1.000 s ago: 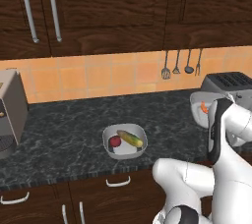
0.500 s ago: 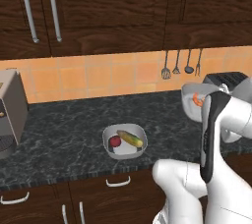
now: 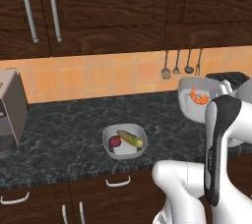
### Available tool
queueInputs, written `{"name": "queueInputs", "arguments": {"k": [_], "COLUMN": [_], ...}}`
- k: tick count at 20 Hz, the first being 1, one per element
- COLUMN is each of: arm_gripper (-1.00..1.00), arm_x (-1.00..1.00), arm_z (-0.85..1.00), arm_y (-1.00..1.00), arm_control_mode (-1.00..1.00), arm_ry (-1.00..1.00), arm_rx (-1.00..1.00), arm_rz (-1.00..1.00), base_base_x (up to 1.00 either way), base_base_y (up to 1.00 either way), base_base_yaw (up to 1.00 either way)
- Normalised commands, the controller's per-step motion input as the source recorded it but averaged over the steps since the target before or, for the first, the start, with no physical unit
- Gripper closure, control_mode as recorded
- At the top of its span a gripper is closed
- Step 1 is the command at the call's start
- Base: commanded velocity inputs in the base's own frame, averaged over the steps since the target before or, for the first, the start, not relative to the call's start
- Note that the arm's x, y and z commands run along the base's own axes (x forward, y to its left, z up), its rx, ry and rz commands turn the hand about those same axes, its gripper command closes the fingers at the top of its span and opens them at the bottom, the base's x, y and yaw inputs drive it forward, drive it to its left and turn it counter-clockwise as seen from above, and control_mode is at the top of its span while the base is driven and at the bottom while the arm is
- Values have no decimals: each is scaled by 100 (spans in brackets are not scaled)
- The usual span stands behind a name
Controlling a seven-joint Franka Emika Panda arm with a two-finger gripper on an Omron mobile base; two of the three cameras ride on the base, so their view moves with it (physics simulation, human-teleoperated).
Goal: Take the meat container that has the shrimp and place it on the second highest rack of the freezer. Then take the vegetable container that has the tomato and cucumber and place it on the highest rack of the freezer.
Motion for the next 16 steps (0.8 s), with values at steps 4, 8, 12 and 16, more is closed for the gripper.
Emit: {"name": "queueInputs", "arguments": {"k": [4, 8, 12, 16], "arm_gripper": [100, 100, 100, 100], "arm_x": [-100, -44, 0, 0], "arm_z": [17, 7, 0, 0], "arm_y": [3, 0, 0, 0], "arm_control_mode": [-100, 100, 100, 100], "arm_ry": [-23, 0, 0, 0], "arm_rx": [-4, -1, 0, 0], "arm_rz": [0, -10, 0, 0], "base_base_x": [0, -12, -55, -53], "base_base_y": [0, -1, -3, -14], "base_base_yaw": [0, -4, -33, -71]}}
